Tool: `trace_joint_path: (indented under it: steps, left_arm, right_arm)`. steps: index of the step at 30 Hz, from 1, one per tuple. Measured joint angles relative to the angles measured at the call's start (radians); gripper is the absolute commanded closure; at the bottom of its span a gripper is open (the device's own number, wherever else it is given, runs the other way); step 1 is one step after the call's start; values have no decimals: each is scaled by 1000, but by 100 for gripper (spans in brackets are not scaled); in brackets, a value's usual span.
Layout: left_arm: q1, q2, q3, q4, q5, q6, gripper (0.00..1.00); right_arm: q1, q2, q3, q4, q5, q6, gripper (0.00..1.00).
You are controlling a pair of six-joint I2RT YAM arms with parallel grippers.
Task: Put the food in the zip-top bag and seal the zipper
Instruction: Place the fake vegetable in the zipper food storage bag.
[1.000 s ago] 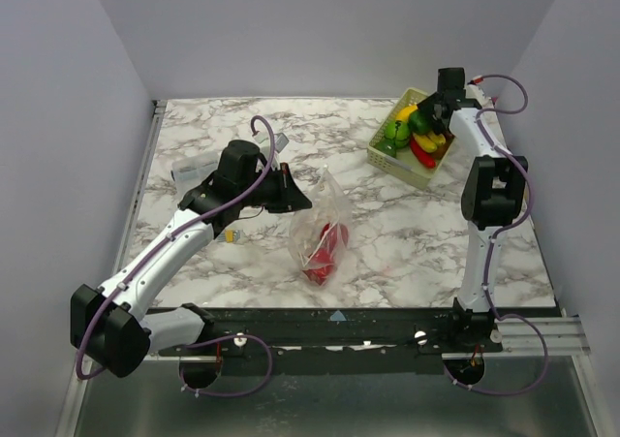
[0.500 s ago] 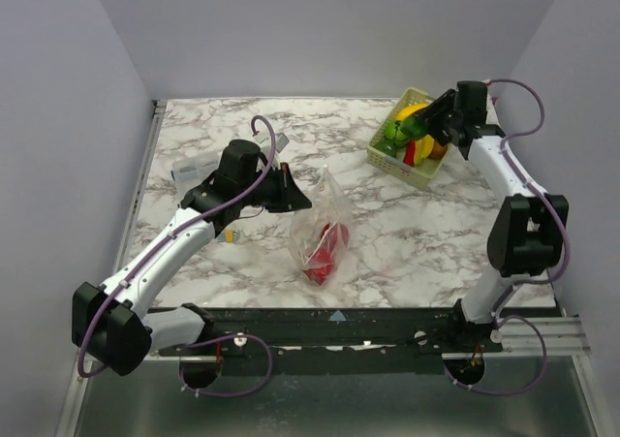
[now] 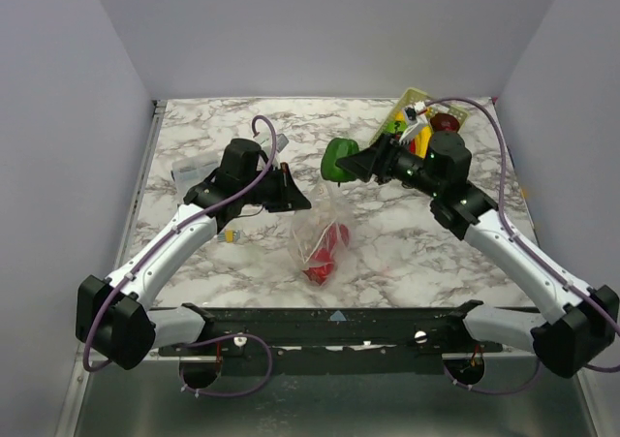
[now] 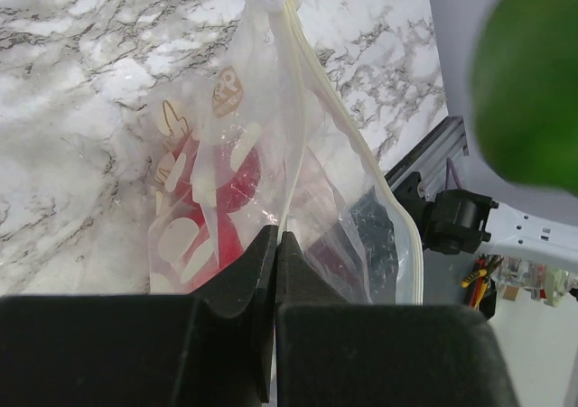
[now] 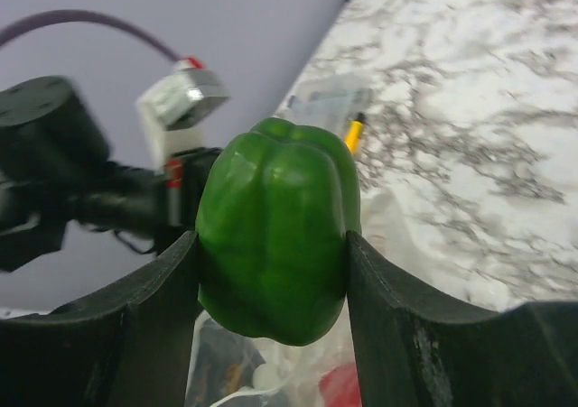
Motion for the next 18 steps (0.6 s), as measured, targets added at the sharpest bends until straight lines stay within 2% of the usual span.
trace_joint_path:
  steps: [4,7,13,18]
  left_arm:
    - [0,0,0,-1,4,0,100]
    - [0,0,0,-1,5,0,100]
    - [0,-11,0,-1,5,1,100]
    - [4,-21,0,-8,2,8,100]
  right_arm:
    - [94,-101,0,51,-8,-35,91]
    - [155,-117,8,74,-8,-60,92]
    - [343,-28,93,-79,105,-149,94]
    - [407,-35,97,-190,162,-190,95]
